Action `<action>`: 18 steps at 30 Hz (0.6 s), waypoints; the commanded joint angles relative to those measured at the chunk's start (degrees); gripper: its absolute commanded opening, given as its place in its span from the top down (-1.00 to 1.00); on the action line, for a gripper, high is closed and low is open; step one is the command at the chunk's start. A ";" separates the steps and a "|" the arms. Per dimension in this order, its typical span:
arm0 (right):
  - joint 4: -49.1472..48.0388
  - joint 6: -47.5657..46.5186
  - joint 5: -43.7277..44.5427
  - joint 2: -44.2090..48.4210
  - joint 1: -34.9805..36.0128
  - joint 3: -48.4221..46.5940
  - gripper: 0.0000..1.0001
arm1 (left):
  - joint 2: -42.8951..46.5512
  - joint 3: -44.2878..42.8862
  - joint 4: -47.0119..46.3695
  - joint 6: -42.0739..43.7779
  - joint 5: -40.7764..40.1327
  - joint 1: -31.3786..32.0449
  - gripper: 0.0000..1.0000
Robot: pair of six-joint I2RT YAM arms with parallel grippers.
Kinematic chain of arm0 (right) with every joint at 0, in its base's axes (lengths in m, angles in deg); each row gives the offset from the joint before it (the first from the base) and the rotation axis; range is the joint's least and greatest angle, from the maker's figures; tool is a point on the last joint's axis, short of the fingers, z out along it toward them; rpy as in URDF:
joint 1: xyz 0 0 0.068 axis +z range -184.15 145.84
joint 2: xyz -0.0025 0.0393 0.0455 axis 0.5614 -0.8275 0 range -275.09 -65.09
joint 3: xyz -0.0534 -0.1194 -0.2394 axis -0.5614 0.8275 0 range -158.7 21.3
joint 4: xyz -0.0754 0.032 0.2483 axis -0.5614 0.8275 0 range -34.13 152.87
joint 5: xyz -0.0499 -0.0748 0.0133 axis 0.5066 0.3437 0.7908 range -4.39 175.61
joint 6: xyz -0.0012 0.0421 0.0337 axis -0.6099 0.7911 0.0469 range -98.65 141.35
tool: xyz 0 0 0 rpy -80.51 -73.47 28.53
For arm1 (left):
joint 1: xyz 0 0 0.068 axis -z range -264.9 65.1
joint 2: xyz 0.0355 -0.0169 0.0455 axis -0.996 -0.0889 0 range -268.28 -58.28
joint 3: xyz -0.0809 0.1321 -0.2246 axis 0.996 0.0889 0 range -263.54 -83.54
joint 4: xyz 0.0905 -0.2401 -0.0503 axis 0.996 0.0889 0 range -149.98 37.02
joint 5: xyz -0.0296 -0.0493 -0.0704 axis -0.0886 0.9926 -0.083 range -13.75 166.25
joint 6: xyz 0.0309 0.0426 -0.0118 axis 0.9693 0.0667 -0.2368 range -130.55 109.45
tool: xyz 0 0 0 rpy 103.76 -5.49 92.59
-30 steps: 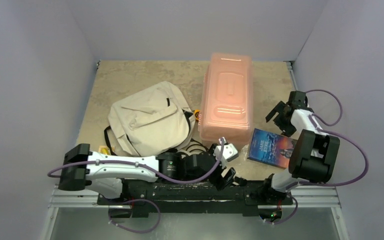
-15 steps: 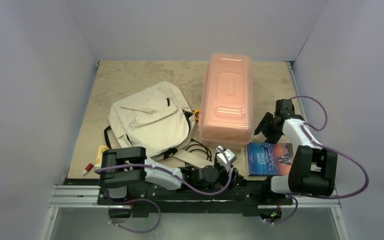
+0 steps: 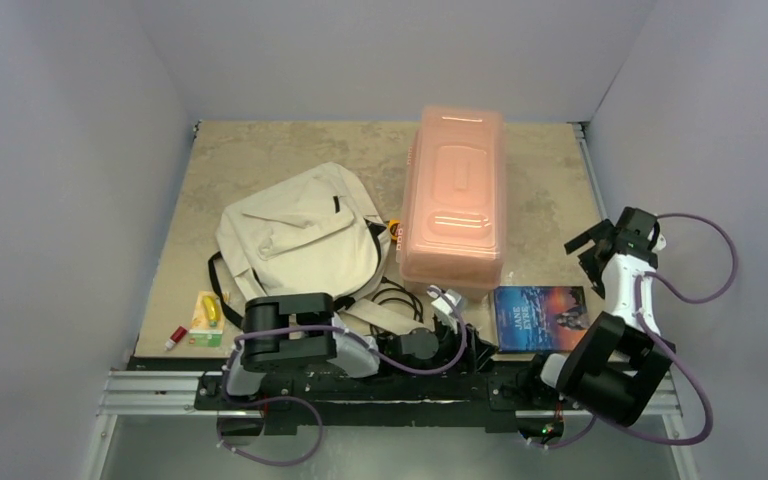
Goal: Pack the student bag
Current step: Move the book to the center of the board.
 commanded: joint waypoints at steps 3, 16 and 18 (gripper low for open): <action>-8.79 -0.53 4.97 -2.57 -1.02 1.69 -0.96 | -2.46 -7.76 3.87 -8.88 3.91 -1.84 -0.26; -10.32 -0.57 -4.86 -6.40 -6.79 5.81 -0.98 | -8.24 -11.40 7.48 -19.15 -2.76 -2.83 -0.32; -9.10 -0.12 -6.95 -5.71 -6.93 6.17 -0.98 | -9.31 -12.42 8.31 -19.95 -2.82 -3.05 -0.32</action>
